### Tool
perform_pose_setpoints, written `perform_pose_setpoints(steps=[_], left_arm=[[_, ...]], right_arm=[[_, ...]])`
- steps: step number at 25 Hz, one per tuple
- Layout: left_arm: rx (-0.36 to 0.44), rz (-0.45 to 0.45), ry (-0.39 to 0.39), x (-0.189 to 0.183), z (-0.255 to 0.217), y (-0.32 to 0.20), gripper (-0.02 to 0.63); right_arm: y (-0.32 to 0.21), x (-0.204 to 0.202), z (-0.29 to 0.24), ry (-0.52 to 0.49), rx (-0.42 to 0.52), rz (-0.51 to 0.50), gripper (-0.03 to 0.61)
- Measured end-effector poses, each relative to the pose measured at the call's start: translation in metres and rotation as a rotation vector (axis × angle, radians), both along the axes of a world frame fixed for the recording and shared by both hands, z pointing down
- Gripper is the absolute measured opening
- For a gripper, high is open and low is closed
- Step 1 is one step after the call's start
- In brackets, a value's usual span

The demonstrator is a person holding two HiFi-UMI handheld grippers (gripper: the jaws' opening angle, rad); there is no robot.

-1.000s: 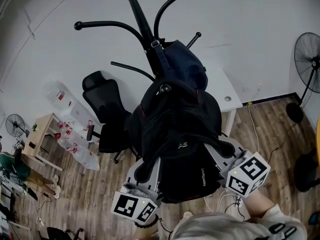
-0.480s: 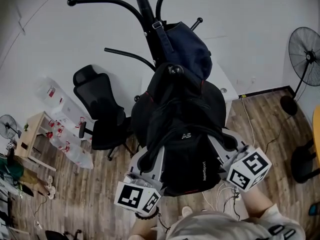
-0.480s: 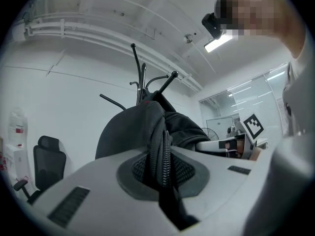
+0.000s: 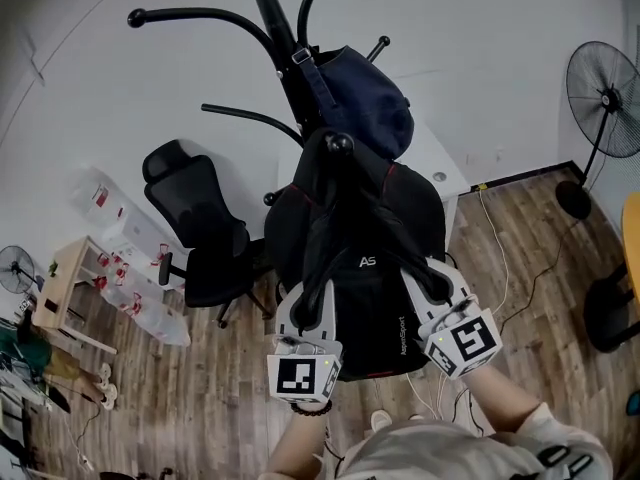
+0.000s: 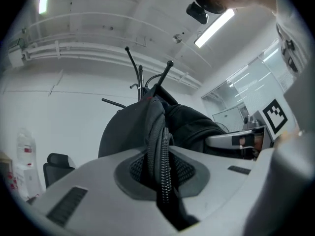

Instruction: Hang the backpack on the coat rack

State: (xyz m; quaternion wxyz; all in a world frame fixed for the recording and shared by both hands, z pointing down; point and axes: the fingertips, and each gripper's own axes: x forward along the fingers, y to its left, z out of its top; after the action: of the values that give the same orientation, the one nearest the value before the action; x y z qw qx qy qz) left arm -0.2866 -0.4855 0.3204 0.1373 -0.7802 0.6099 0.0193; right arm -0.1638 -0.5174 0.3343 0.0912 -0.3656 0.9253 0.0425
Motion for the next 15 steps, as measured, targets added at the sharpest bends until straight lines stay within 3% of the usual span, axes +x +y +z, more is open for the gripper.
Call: perform_pose_setpoints(steps=[8, 15], left_arm=[[0.057, -0.063, -0.026, 0.002, 0.009, -0.001, 0.049], [0.091, -0.102, 0.033, -0.008, 0.014, 0.033, 0.199]], right_arm=[[0.004, -0.010, 0.007, 0.008, 0.101, 0.053, 0.034], [0.016, -0.006, 0.014, 0.022, 0.092, -0.008, 0.075]])
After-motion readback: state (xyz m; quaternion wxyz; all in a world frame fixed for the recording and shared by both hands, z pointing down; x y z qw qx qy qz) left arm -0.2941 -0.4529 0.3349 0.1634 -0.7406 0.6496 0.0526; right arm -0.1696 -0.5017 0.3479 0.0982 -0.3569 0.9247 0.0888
